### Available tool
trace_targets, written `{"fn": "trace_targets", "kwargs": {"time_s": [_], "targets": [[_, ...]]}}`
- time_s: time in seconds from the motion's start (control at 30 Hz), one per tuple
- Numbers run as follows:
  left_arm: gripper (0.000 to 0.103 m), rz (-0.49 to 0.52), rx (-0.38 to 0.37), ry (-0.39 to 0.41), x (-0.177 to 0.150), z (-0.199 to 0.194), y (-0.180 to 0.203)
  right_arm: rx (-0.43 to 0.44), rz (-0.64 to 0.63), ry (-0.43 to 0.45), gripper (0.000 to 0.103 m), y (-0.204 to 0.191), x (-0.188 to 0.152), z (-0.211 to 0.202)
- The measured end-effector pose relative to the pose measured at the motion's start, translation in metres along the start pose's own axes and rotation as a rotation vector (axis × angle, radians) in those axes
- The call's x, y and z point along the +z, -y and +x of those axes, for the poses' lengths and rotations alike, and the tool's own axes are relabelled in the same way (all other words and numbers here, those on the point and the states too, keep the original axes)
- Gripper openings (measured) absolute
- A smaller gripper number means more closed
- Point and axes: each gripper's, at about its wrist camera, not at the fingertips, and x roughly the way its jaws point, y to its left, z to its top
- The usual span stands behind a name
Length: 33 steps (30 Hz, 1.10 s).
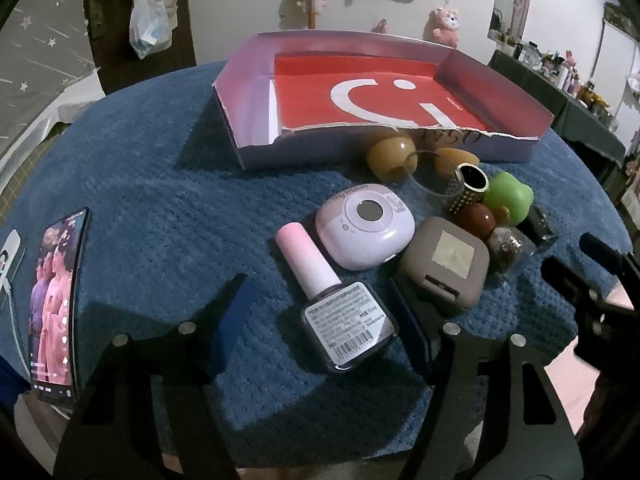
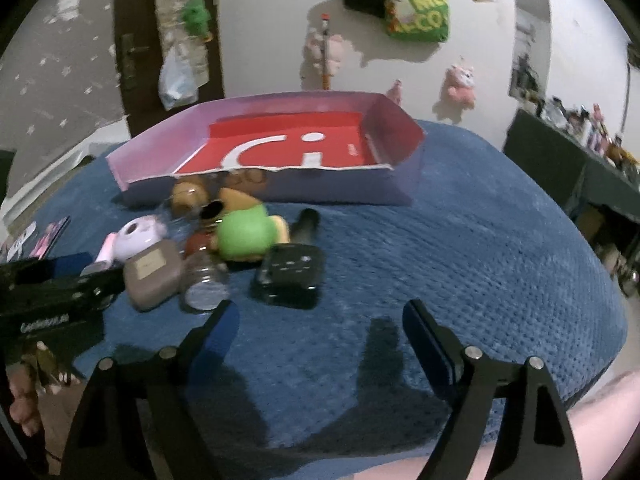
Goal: Organize rigid objects
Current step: 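Grasp the pink-capped nail polish with left gripper while right grasps black star bottle, then lift both bottles and carry them over the red tray with both grippers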
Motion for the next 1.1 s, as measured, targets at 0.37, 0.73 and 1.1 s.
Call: {"fn": "trace_targets", "kwargs": {"time_s": [0.37, 0.73, 1.1], "targets": [[0.055, -0.030, -0.004, 0.009, -0.009, -0.009, -0.010, -0.019, 0.029, 0.037, 0.077, 0.005, 0.006, 0.014], [0.039, -0.033, 0.026, 0.048, -0.009, -0.007, -0.003, -0.045, 0.000, 0.110, 0.058, -0.009, 0.009, 0.035], [0.036, -0.027, 0.007, 0.069, -0.005, -0.018, -0.006, 0.074, 0.059, 0.088, 0.037, 0.003, 0.018, 0.015]]}}
